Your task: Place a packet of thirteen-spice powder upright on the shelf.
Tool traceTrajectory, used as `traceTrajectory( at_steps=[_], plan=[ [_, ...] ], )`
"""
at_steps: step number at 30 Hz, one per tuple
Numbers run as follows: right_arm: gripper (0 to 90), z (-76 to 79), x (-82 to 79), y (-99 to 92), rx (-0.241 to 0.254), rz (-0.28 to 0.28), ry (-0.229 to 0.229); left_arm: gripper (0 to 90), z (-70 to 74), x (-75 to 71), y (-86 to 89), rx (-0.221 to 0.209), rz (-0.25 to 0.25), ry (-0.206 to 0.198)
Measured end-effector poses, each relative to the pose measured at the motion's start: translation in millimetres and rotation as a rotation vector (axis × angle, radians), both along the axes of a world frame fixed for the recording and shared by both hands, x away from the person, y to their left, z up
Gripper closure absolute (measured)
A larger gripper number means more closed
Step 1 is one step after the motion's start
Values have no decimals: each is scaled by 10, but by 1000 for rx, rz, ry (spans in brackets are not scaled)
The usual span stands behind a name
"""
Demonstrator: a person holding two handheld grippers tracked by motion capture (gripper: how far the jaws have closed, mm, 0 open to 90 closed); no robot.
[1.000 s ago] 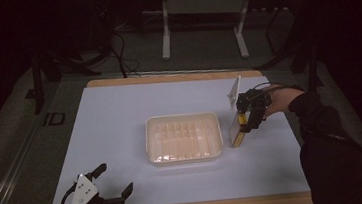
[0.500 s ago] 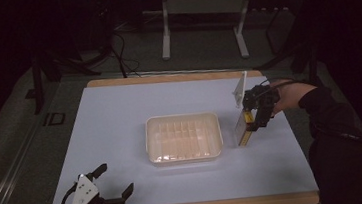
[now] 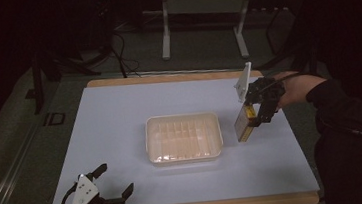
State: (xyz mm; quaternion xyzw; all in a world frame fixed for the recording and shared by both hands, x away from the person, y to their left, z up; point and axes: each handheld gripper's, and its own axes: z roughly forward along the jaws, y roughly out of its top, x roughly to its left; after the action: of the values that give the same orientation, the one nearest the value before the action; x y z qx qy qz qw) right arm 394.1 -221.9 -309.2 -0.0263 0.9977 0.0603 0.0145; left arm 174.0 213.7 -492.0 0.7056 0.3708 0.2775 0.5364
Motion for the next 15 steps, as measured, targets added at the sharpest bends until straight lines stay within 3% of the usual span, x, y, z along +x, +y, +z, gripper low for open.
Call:
traceTrajectory(
  at_steps=[6,15],
  plan=[
    [320,110,-24,70,23,6,-12,1,0,1,-1,0,-1,0],
    [320,128,-16,213,70,4,1,1,0,1,-1,-2,-3,2]
  ],
)
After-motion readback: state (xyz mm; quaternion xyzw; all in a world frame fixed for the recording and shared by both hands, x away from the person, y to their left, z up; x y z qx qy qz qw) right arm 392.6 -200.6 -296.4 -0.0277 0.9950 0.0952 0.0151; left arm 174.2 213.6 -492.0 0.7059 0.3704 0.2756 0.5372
